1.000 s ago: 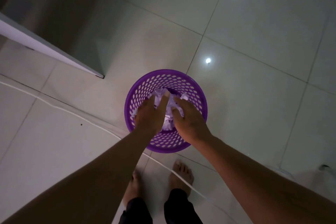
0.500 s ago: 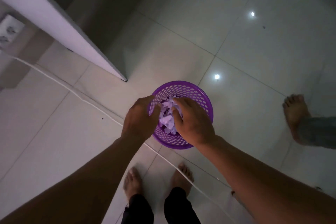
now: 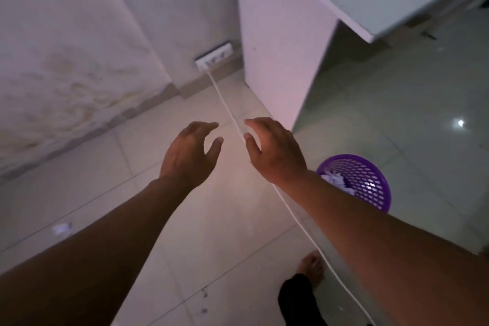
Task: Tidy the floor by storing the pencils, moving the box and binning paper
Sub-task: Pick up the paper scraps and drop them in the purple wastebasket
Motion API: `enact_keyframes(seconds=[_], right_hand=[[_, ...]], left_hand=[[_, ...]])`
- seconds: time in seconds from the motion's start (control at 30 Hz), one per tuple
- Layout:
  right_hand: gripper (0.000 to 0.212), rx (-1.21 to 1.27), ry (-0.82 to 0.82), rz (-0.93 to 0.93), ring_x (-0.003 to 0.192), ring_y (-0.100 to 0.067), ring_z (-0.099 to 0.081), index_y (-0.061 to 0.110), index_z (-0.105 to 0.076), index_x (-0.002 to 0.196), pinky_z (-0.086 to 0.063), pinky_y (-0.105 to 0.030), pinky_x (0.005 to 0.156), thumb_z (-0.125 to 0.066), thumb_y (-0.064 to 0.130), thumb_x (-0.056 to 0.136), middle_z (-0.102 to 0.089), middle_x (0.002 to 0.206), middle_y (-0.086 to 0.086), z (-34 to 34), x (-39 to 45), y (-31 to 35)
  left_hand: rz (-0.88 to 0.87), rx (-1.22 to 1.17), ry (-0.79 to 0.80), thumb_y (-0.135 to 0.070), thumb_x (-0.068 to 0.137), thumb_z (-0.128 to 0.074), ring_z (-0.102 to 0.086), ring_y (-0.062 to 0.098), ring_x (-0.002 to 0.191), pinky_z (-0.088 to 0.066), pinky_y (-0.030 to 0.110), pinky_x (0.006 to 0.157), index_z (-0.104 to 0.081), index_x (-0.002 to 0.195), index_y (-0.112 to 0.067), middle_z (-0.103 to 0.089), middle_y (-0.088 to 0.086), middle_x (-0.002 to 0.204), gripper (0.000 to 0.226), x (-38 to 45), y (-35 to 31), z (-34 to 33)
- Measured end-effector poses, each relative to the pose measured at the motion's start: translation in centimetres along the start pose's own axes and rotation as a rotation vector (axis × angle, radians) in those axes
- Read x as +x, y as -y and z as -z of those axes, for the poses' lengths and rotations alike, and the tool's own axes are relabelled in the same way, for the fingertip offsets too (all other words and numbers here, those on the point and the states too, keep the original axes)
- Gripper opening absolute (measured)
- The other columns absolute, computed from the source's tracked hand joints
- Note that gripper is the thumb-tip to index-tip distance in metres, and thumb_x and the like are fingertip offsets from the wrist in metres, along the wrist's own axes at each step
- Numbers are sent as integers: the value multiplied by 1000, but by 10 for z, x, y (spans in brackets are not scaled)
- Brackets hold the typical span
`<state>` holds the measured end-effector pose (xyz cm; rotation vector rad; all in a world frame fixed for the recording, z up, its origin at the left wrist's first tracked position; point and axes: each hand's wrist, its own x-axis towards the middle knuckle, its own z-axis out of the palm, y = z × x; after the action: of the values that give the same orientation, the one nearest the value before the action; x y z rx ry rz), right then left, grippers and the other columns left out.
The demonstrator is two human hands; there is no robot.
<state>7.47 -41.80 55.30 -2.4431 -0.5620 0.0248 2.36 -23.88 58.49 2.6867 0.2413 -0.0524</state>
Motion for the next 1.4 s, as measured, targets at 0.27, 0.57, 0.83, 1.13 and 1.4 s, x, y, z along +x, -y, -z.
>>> enact_keyframes(seconds=[0.27,0.57,0.83,1.13,1.4], right_hand=[[33,22,36,198,112,-26,-59,13,-61,125,-49,-41,92,-51,27,97,-65,123,-4,-41,-24,237],[35,58,202,316,116,-25,-56,13,-59,128,-48,-41,95,-47,31,100,-62,127,-5,-137,-80,433],[35,59,385,346,117,-25,-56,14,-59,128,-47,-39,95,-48,28,99,-61,128,-5,-254,-88,505],[34,-26,513,338,116,-26,-56,13,-60,127,-47,-40,95,-50,26,98,-61,128,-4,-384,-95,522],[35,-60,508,215,120,-21,-55,17,-58,131,-47,-37,99,-47,28,99,-60,132,-1,-541,-135,491]], left_hand=[[118,1,-189,-37,99,-53,-57,25,122,-48,41,99,-59,134,-18,-58,5,138,40,-130,135,176],[290,-30,-269,-37,98,-54,-60,25,118,-53,42,90,-60,132,-17,-61,6,133,40,-278,281,262],[474,-87,-234,-36,98,-56,-60,24,113,-51,35,86,-60,132,-19,-60,5,133,38,-338,406,253],[573,-152,-214,-31,98,-57,-59,26,114,-47,33,89,-60,133,-16,-61,7,132,38,-357,533,197],[460,-193,-125,-31,97,-59,-62,25,106,-49,33,87,-61,132,-14,-62,7,129,39,-359,654,75]])
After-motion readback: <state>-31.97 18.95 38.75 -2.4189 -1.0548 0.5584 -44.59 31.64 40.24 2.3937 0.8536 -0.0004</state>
